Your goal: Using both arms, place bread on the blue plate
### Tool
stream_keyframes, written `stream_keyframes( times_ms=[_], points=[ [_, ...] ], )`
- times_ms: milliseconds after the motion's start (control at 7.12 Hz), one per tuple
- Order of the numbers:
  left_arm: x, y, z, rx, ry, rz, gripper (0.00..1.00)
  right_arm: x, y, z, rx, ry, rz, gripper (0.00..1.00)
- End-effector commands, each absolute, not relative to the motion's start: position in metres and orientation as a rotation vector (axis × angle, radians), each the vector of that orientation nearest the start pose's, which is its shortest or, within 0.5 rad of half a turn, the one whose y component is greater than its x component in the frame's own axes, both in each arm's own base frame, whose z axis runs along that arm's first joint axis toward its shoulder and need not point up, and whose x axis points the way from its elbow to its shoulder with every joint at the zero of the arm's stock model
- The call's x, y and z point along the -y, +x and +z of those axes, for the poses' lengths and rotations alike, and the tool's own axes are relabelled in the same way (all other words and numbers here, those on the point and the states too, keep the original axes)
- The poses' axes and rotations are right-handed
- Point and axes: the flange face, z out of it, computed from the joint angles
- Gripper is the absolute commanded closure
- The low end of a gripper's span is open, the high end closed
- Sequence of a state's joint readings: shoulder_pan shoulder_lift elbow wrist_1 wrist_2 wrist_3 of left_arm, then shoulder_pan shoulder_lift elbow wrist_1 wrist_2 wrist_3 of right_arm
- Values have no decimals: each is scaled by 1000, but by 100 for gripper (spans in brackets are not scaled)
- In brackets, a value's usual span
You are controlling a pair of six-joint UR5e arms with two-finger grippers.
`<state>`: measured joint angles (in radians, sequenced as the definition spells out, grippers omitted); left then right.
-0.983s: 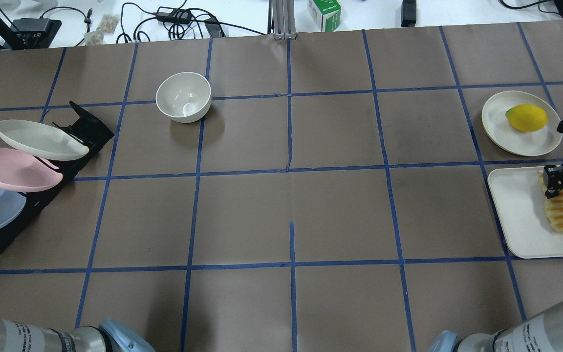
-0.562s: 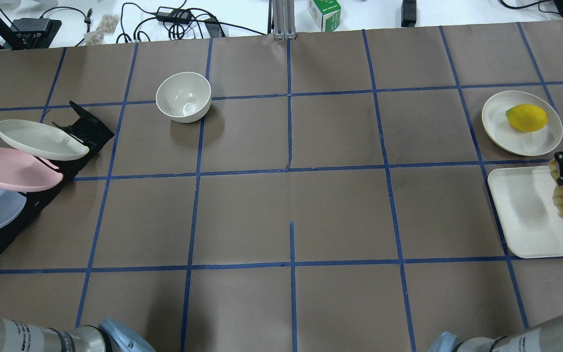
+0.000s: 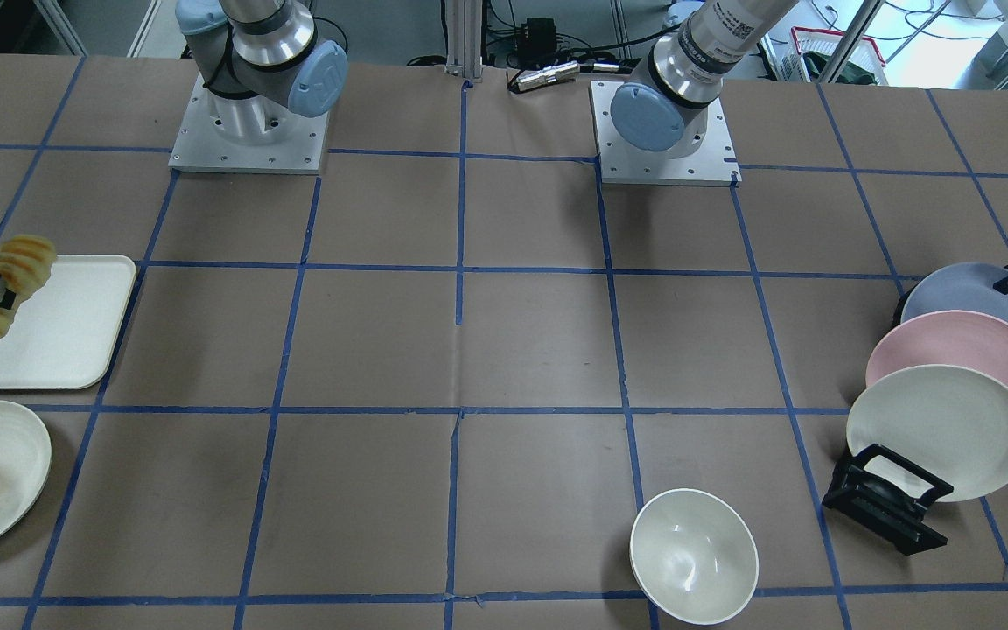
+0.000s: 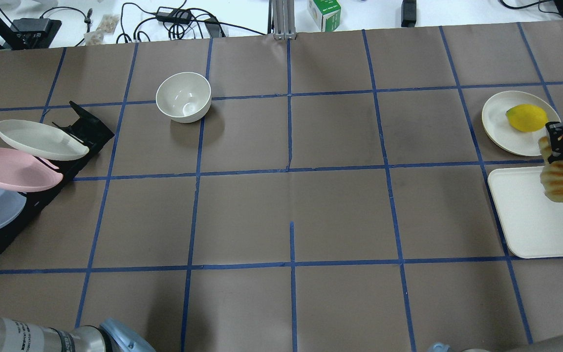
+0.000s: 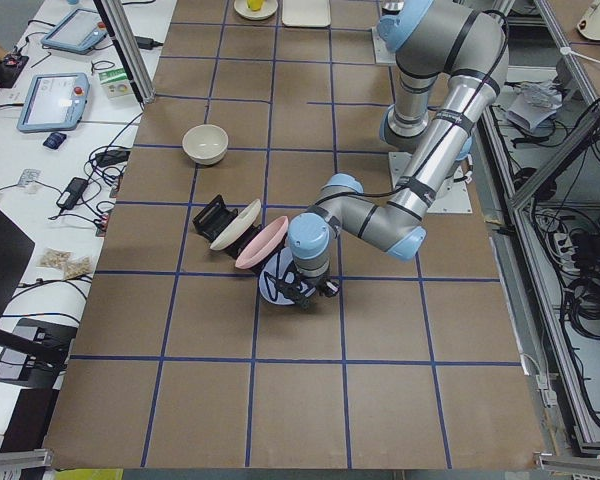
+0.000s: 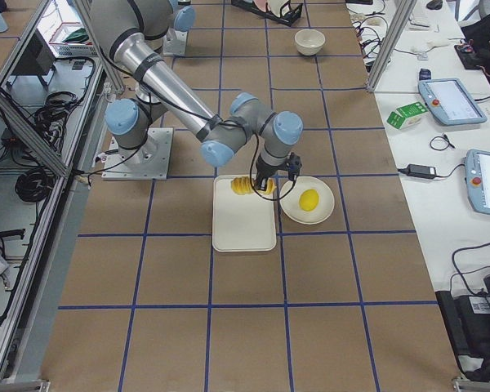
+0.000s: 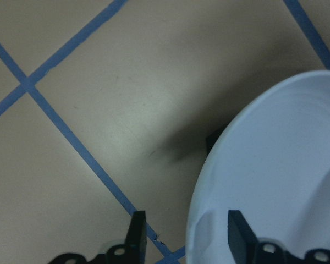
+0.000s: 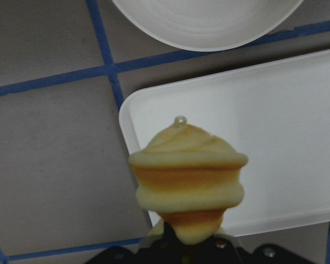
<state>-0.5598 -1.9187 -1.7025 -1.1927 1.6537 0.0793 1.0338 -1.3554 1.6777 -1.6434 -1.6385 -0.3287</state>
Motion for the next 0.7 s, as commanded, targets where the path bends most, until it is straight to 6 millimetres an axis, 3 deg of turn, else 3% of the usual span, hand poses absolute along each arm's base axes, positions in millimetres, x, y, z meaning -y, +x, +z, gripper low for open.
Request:
stream_keyframes(
  times_ms=[0,562],
  points=[
    [414,421,279,-2806,-1382,243,100,528,-104,369,-3032,371,409,100],
    [412,416,296,-2815,-1346,237,100,520,9,402,-2984,416,352,100]
  ],
)
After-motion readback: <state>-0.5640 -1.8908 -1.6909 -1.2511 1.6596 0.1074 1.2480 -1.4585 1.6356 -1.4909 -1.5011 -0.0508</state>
